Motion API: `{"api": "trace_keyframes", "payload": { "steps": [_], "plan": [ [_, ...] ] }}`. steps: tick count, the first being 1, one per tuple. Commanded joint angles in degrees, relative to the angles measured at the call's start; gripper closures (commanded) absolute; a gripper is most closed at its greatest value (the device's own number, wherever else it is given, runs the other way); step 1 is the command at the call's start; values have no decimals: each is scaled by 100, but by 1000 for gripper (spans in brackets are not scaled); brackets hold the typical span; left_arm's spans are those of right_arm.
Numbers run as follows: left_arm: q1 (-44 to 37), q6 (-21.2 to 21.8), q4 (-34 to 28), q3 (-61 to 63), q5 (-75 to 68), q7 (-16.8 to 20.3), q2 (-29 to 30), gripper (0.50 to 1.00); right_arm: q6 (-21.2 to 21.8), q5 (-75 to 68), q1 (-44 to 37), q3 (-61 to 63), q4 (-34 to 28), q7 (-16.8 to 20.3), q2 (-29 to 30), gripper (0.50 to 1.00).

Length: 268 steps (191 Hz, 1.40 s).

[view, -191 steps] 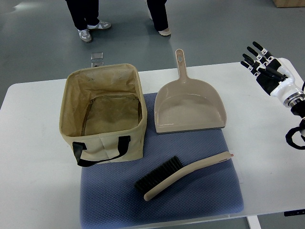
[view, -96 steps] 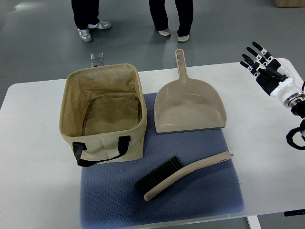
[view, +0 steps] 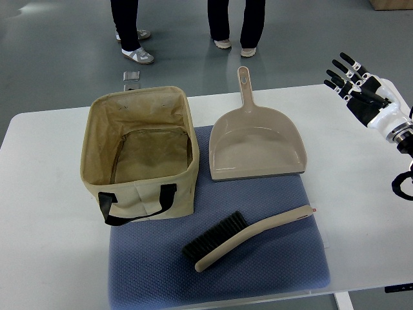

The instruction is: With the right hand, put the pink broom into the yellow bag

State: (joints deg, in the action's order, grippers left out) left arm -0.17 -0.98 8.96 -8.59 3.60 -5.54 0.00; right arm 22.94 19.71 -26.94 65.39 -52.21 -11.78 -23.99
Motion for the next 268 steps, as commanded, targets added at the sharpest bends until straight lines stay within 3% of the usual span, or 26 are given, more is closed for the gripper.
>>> {"api": "trace_keyframes", "payload": {
  "steps": [1, 48, 85, 187, 232, 268],
  "plan": [
    [-1, 1, 0, -2, 0, 0, 0, 500, 114, 6, -13, -53, -26, 9, -88, 570],
    [8, 1, 0, -2, 0, 0, 0, 500, 421, 208, -22, -272, -78, -9, -361, 570],
    [-1, 1, 0, -2, 0, 0, 0, 500, 597, 832, -136, -668, -456, -176, -703, 570],
    [8, 1, 0, 7, 0, 0, 0, 500, 580, 4049, -145, -1793, -2346, -598, -1521, 572],
    [-1, 1, 0, -2, 0, 0, 0, 500, 501, 5341, -145, -2153, -2873, -730, -1582, 572],
    [-1, 1, 0, -2, 0, 0, 0, 500, 140, 6387, -145, -2496, -3269, -730, -1582, 574]
  ]
}}
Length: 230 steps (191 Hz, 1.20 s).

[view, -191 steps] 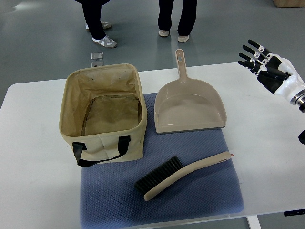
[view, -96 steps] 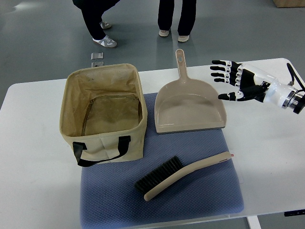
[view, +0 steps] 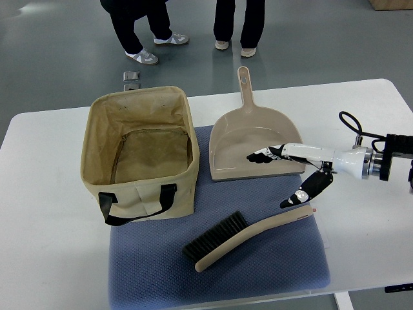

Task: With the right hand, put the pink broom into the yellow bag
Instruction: 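Move the right hand down toward the beige brush handle, then close the right hand around the brush's beige handle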

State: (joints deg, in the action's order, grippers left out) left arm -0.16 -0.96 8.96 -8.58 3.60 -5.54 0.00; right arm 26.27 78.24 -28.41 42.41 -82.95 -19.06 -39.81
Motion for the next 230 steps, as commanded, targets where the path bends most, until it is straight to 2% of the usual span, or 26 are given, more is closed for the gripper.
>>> {"api": "trace_keyframes", "payload": {
  "steps": [1, 66, 94, 113, 133, 145, 175, 230],
  "plan": [
    [-2, -1, 0, -3, 0, 0, 0, 500, -210, 586, 2, -224, -204, -2, 0, 574],
    [7, -1, 0, -3, 0, 0, 0, 500, -1019, 2020, -94, -963, -371, 16, 0, 587],
    [7, -1, 0, -3, 0, 0, 0, 500, -1528, 2353, -209, -1367, -371, 60, 0, 630],
    [-2, -1, 0, -3, 0, 0, 0, 500, -1704, 2547, -217, -1508, -371, 69, 0, 666],
    [-2, -1, 0, -3, 0, 0, 0, 500, -1819, 2652, -235, -1525, -362, 95, 0, 703],
    [-2, -1, 0, -3, 0, 0, 0, 500, -1845, 2696, -235, -1525, -371, 130, 0, 707],
    [7, -1, 0, -3, 0, 0, 0, 500, -1863, 2811, -226, -1525, -362, 148, 9, 773],
    [-2, -1, 0, -3, 0, 0, 0, 500, -1863, 2907, -226, -1613, -362, 148, 0, 779]
  ]
}}
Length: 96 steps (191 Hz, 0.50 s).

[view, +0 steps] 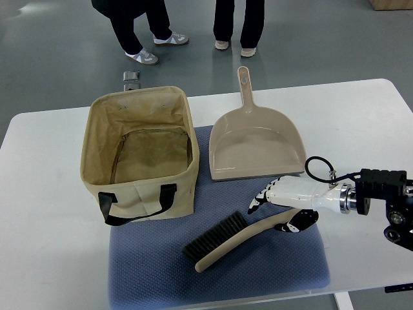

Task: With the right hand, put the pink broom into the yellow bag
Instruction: 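Close the right hand around the brush's beige handle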

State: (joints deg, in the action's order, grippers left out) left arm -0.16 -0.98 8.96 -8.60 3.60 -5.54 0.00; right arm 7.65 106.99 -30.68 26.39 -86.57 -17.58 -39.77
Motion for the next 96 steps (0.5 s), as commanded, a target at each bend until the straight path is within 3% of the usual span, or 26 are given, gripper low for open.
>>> {"api": "trace_keyframes", "payload": {
  "steps": [1, 56, 86, 96],
  "plan": [
    [-2, 1, 0, -1, 0, 0, 0, 500, 0, 32, 1, -11, -1, 0, -4, 779],
    [-2, 1, 0, 7, 0, 0, 0, 500, 0, 173, 10, -81, 43, 0, -4, 791],
    [-2, 1, 0, -1, 0, 0, 0, 500, 9, 235, 18, -90, 52, 0, 4, 871],
    [-2, 1, 0, 7, 0, 0, 0, 500, 0, 243, 10, -90, 61, 0, 4, 942]
  ]
}}
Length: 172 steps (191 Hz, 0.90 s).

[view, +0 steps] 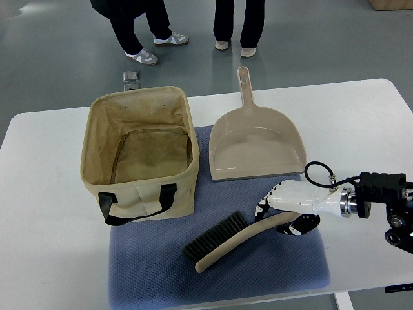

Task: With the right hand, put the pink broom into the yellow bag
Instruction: 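Close the right hand around the brush's beige handle, then lift the brush with the right hand up over the beige bag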

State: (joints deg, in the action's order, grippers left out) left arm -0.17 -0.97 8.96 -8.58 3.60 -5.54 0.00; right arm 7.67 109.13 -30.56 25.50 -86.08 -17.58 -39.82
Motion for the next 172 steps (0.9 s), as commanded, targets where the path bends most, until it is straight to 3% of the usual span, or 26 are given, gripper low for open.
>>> {"api": "trace_keyframes", "payload": {
  "steps": [1, 5, 68, 139, 172],
  "plan": [
    [-1, 1, 0, -3, 0, 0, 0, 500, -11, 30, -3, 7, 21, 0, 9, 961],
    [-1, 1, 0, -3, 0, 0, 0, 500, -29, 30, -3, 7, 29, 0, 9, 1000],
    [-1, 1, 0, 5, 0, 0, 0, 500, -829, -23, -135, 218, 144, -17, -96, 1000],
    [-1, 1, 0, 5, 0, 0, 0, 500, -899, -208, -636, 904, 249, -70, -545, 1000],
    [-1, 1, 0, -3, 0, 0, 0, 500, -882, -331, -1251, 948, 399, -61, -606, 1000]
  ]
}}
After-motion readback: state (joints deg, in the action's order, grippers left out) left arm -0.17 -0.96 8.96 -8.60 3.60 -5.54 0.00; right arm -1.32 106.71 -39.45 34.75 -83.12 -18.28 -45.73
